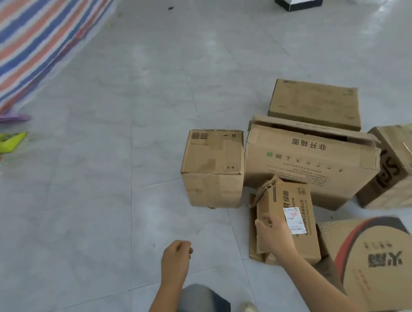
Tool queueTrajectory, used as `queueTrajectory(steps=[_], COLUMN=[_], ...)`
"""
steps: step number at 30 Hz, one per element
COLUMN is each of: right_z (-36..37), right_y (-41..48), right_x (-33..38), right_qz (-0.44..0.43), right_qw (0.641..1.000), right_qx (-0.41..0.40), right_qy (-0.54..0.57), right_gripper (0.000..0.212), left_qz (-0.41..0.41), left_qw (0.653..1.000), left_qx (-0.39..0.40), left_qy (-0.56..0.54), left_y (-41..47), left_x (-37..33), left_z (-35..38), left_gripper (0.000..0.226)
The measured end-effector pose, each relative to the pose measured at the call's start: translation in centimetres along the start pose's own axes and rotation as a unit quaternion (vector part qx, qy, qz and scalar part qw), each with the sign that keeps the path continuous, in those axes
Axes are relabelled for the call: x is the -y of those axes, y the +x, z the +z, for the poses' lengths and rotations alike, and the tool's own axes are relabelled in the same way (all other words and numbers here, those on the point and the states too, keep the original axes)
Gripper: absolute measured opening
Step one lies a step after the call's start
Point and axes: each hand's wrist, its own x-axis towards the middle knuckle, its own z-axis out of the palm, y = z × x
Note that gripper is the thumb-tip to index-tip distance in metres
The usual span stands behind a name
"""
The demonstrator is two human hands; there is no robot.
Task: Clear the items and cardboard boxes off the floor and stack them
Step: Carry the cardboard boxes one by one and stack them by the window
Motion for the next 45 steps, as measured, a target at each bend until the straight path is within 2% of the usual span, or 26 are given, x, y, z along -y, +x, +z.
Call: queueTrajectory(steps=[4,11,16,21,25,29,36,40,43,45], right_z=[1.9,4.1,5.4,6.2,5.7,5.9,8.7,10.0,10.5,11.0], right_y=[5.0,18.1,25.4,33.3,39.7,46.0,58.0,64.2,67.4,68.8], right_x=[1.3,8.4,14.2,18.9,20.9,21.5,18.8,16.2,13.8,12.5], right_qz=[0.003,0.034,0.116,0.142,0.166,0.160,0.147,0.159,0.204,0.235], right_qw=[0.998,0.996,0.988,0.987,0.983,0.984,0.976,0.974,0.972,0.970], right_qx=[0.051,0.037,0.033,0.033,0.016,0.022,0.077,0.058,0.049,0.048], right_qy=[-0.043,-0.069,-0.092,-0.066,-0.077,-0.081,-0.141,-0.152,-0.103,-0.035], right_gripper=[0.042,0.042,0.042,0.041,0.047,0.046,0.058,0.065,0.080,0.090], left_qz=[-0.056,-0.123,-0.098,-0.073,-0.071,-0.090,-0.143,-0.146,-0.141,-0.148], left_qw=[0.998,0.990,0.994,0.997,0.997,0.992,0.985,0.983,0.980,0.977], left_qx=[-0.034,-0.044,-0.002,0.012,0.029,0.048,0.046,0.069,0.101,0.119], left_qy=[-0.016,-0.054,-0.047,-0.016,0.019,0.073,0.087,0.091,0.101,0.102], left_y=[5.1,20.5,31.8,42.1,48.5,53.1,60.9,65.5,68.1,69.3], left_x=[-1.3,-7.3,-16.2,-23.8,-27.1,-27.3,-24.5,-22.4,-21.0,-20.3], left_z=[-0.2,-0.4,-1.3,-1.8,0.1,3.8,10.1,13.5,16.0,17.3], left_gripper=[0.017,0.015,0.020,0.014,0.019,0.017,0.040,0.049,0.054,0.046])
